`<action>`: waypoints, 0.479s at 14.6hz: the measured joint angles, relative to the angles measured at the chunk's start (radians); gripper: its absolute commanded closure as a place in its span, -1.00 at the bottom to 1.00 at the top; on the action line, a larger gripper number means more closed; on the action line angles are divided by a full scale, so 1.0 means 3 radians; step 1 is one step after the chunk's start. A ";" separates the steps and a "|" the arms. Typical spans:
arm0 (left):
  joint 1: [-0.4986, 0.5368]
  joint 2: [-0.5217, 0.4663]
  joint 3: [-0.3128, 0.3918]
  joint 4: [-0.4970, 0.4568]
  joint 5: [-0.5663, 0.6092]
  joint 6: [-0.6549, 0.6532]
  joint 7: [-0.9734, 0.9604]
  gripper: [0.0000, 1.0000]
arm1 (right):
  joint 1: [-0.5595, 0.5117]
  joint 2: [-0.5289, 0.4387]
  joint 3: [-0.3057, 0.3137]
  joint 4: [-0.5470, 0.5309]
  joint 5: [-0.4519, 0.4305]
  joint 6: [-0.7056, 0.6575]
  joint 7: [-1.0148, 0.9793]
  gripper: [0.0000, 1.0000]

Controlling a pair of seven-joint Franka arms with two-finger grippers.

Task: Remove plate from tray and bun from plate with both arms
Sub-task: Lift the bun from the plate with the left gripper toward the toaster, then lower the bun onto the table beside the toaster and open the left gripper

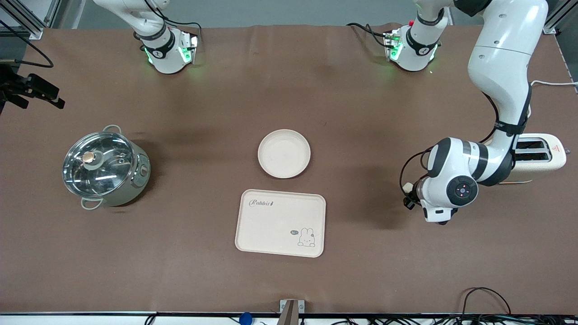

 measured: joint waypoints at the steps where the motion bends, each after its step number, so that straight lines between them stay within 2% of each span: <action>1: 0.0032 0.0005 -0.0001 -0.0061 0.0000 0.0071 0.0045 0.13 | -0.0003 -0.0006 -0.0003 0.0000 0.0000 0.0000 0.0000 -1.00; 2: 0.0055 0.0005 -0.0001 -0.0118 0.0000 0.0142 0.0084 0.04 | -0.0006 -0.0010 -0.0007 0.0000 0.0000 0.0000 0.0000 -1.00; 3: 0.0070 0.0005 -0.0001 -0.0162 0.0000 0.0201 0.0112 -0.25 | -0.0007 -0.0014 -0.0009 0.0000 0.0000 -0.0001 0.0000 -1.00; 5: 0.0077 0.0005 -0.0001 -0.0201 0.0000 0.0248 0.0134 -1.00 | -0.0008 -0.0021 -0.0009 0.0000 0.0000 -0.0013 0.0000 -1.00; 7: 0.0077 0.0004 -0.0007 -0.0203 0.0000 0.0255 0.0139 -1.00 | -0.0008 -0.0024 -0.0008 0.0002 0.0000 -0.0016 0.0000 -1.00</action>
